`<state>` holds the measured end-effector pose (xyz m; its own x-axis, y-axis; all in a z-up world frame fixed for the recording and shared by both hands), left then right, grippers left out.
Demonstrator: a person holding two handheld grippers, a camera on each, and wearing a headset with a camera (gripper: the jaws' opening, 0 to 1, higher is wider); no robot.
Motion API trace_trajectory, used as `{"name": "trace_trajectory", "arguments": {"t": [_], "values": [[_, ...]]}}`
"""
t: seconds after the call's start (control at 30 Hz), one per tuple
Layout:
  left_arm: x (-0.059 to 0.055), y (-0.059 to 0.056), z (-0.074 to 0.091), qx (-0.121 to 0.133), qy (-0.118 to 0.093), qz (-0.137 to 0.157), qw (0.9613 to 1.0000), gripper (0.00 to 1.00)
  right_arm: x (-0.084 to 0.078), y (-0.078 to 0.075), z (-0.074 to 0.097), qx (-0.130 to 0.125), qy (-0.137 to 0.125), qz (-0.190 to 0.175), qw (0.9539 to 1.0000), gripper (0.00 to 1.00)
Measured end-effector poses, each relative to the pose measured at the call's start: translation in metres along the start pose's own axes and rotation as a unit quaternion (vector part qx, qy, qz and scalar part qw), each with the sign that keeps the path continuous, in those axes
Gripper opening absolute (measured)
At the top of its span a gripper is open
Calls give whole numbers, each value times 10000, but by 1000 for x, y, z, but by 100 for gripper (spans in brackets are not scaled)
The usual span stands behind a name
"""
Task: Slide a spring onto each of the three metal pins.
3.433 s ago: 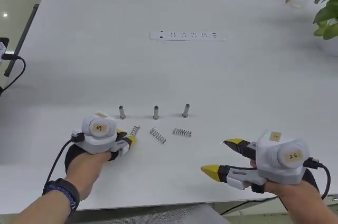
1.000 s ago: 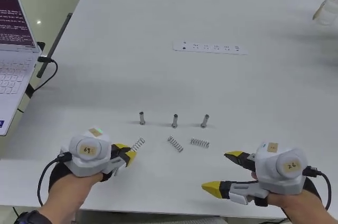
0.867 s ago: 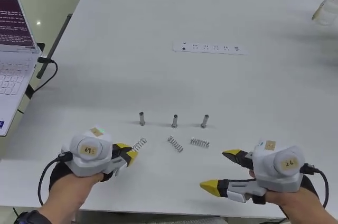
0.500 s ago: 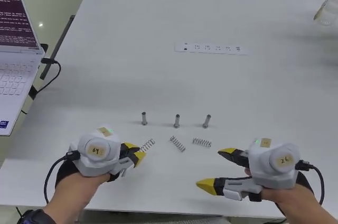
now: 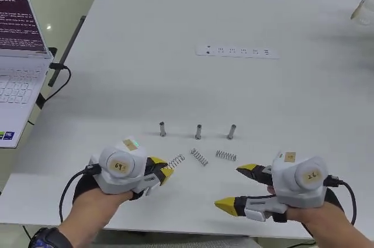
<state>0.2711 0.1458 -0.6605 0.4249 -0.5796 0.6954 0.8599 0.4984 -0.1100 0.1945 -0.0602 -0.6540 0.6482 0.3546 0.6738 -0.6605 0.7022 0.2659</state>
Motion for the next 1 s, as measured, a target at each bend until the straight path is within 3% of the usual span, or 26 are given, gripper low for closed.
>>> {"name": "trace_trajectory", "arguments": {"t": [0.5,1.0], "values": [[12,-19,0,-272,-49,-346,9990,2,11,-1,-5,191,-97,104,9997,53],[25,-39,0,-536,-119,-751,9957,2,20,-1,-7,343,-166,220,9990,47]]}}
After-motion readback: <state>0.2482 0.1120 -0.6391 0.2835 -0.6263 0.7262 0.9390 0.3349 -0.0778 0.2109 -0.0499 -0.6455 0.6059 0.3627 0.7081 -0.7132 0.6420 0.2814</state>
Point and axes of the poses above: the centre of the closed fingertips' face, and the gripper's own axes: z roughly backward along the fingers, y roughly to its left, x roughly out of its top, the point moved 8 cm from there along z, roughly backward along the fingers, and after that the axes turned 7 degrees about y, right-handed, at the moved point
